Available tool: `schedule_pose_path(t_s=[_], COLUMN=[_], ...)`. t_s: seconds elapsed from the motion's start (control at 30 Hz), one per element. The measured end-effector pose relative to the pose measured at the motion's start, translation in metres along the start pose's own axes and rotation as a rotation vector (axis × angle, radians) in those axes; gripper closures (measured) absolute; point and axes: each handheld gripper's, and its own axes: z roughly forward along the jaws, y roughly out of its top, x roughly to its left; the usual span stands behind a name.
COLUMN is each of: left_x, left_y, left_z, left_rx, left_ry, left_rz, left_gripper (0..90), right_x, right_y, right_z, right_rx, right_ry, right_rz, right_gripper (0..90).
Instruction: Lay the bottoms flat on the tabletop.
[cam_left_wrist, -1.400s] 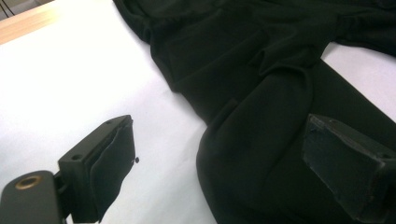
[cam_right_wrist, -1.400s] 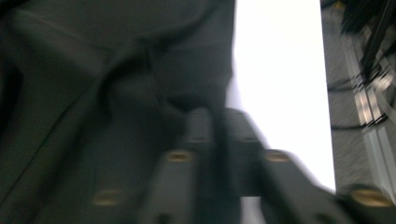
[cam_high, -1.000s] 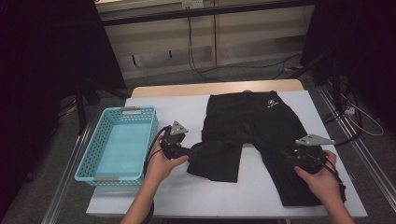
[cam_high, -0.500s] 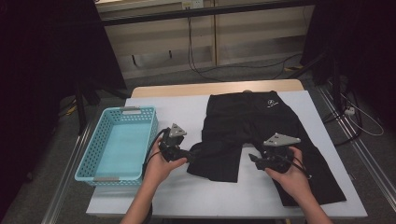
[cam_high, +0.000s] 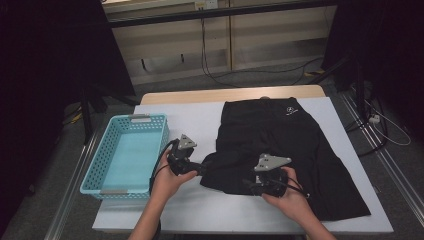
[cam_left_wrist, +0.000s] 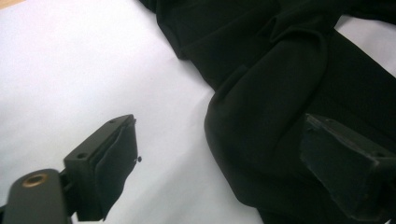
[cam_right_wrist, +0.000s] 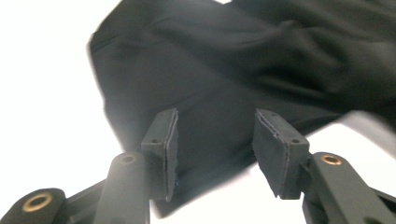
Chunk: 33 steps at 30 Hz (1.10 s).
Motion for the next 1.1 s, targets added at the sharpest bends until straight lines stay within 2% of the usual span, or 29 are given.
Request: schedule_pose_path(t_s=[0.13,0.27,0.37,0.47,0.5,0.6,0.67,0.73,0.77,0.8,0.83,0.9,0.97,1.1], left_x=[0.001,0.001,-0.001,-0.001,0.000,0.001,0.002,0.002,0.004,0.004,0.004,0.001,-0.001,-0.005], left_y=[-0.001,-0.002,-0.004,-0.006,-0.008,-0.013,-0.016,-0.017,-0.016,-0.015,-0.015,-0.013,-0.010,-0.001], left_z=[0.000,0.002,0.005,0.010,0.013,0.019,0.023,0.025,0.024,0.024,0.024,0.026,0.024,0.014], left_rx=[0.002,0.009,0.020,0.040,0.048,0.095,0.103,0.102,0.102,0.092,0.098,0.120,0.106,0.062], left_ry=[0.003,-0.006,-0.012,-0.011,-0.001,-0.022,-0.037,-0.028,-0.042,-0.090,-0.104,-0.106,-0.122,-0.137], left_rz=[-0.009,-0.016,-0.009,-0.014,-0.020,-0.046,-0.062,-0.064,-0.070,-0.118,-0.130,-0.124,-0.149,-0.138], left_gripper=[15.2,18.5,21.4,27.1,28.3,36.8,44.4,51.6,56.8,64.5,69.3,76.2,83.3,89.1], right_x=[0.011,0.013,0.012,0.008,0.006,0.000,-0.001,0.000,-0.001,-0.001,-0.001,-0.002,-0.003,-0.008], right_y=[-0.005,-0.009,-0.011,-0.011,-0.012,-0.014,-0.015,-0.015,-0.015,-0.015,-0.015,-0.015,-0.016,-0.017], right_z=[0.005,0.007,0.007,0.005,0.005,0.003,0.002,0.000,-0.001,-0.002,-0.003,-0.004,-0.008,-0.024], right_rx=[0.043,0.047,0.037,0.034,0.031,0.026,0.023,0.019,0.018,0.019,0.018,0.016,0.015,-0.012], right_ry=[0.048,0.058,0.043,0.020,0.024,0.021,0.023,0.026,0.023,0.022,0.024,0.020,0.016,0.013], right_rz=[-0.036,-0.047,-0.047,-0.050,-0.045,-0.028,-0.022,-0.022,-0.024,-0.024,-0.022,-0.022,-0.020,-0.010], right_gripper=[51.0,50.3,56.2,72.9,74.8,81.3,84.8,87.7,88.1,88.4,88.8,89.0,89.2,89.8])
